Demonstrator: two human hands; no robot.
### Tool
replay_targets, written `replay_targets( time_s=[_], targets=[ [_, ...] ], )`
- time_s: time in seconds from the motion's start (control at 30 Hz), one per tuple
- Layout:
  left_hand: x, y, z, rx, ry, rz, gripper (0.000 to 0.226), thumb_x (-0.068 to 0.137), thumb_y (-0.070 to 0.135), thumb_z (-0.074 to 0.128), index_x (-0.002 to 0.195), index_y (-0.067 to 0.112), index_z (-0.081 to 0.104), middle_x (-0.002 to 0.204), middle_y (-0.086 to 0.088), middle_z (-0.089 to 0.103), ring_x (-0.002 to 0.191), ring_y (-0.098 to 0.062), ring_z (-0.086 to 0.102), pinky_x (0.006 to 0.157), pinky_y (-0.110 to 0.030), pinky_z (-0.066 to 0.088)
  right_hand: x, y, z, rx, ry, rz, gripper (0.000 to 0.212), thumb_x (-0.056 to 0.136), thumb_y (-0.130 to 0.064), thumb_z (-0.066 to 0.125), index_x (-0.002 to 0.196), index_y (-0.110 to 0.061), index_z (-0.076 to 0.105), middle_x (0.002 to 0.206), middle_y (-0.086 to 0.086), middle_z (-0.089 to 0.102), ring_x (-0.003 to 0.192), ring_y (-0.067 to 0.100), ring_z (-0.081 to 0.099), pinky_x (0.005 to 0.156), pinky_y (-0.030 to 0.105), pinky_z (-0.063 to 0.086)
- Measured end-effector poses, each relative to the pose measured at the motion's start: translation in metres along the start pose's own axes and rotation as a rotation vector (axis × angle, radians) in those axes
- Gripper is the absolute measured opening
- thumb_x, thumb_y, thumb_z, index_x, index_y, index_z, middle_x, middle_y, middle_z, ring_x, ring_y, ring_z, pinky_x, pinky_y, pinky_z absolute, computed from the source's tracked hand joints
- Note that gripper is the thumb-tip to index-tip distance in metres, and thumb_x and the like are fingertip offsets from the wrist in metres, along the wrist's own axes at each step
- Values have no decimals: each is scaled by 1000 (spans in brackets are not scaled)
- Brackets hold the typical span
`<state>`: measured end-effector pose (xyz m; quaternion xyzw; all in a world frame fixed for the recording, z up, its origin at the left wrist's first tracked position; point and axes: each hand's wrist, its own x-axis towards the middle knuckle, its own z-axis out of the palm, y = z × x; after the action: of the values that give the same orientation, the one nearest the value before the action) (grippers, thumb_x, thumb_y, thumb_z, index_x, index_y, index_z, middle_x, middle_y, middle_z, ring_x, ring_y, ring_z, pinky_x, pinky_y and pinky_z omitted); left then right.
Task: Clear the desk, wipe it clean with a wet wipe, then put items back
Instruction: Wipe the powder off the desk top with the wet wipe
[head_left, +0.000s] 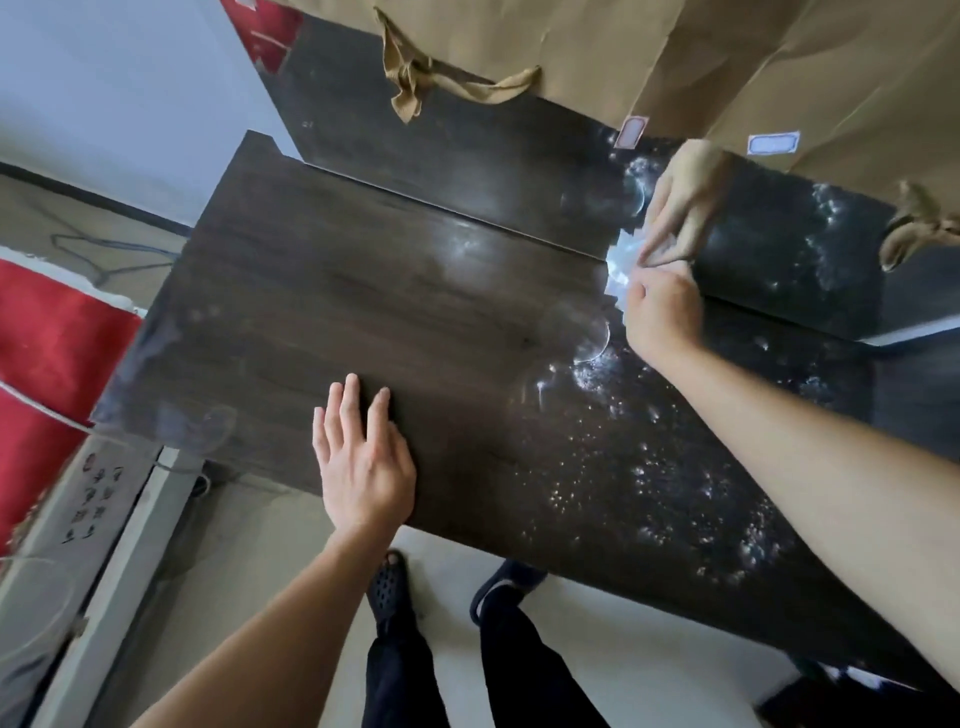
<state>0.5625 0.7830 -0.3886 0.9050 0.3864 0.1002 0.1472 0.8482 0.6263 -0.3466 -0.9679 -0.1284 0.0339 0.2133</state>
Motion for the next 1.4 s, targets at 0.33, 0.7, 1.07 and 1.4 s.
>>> replay_targets(
  time_s=[0.33,0.7,1.07,1.4],
  targets=[
    [3,4,-4,53,8,11,41,92,20,38,126,6,57,145,-21,40,138,-37,30,116,-48,19,6,-58,41,-12,-157,-410,36,74,11,51,102,-4,67,103,19,54,99,37,46,85,39,42],
    [3,3,-5,60,6,20,41,93,22,39,127,8,57,144,-21,42,139,-37,29,116,-49,19,2,23,12,30,-85,-184,25,87,0,57,108,-5,70,95,16,57,87,32,54,79,27,40],
    [3,4,-5,59,10,14,41,94,21,39,128,8,57,145,-20,41,139,-36,30,117,-47,17,1,-29,-16,154,-324,-242,18,83,-21,59,76,-16,75,76,9,70,71,23,67,67,33,54],
    [3,3,-4,63,15,18,41,91,18,42,127,8,57,144,-20,42,138,-37,31,116,-48,19,-113,-19,-2,146,-726,-630,18,88,-11,57,88,-13,74,84,-4,54,75,10,51,69,28,41]
  ],
)
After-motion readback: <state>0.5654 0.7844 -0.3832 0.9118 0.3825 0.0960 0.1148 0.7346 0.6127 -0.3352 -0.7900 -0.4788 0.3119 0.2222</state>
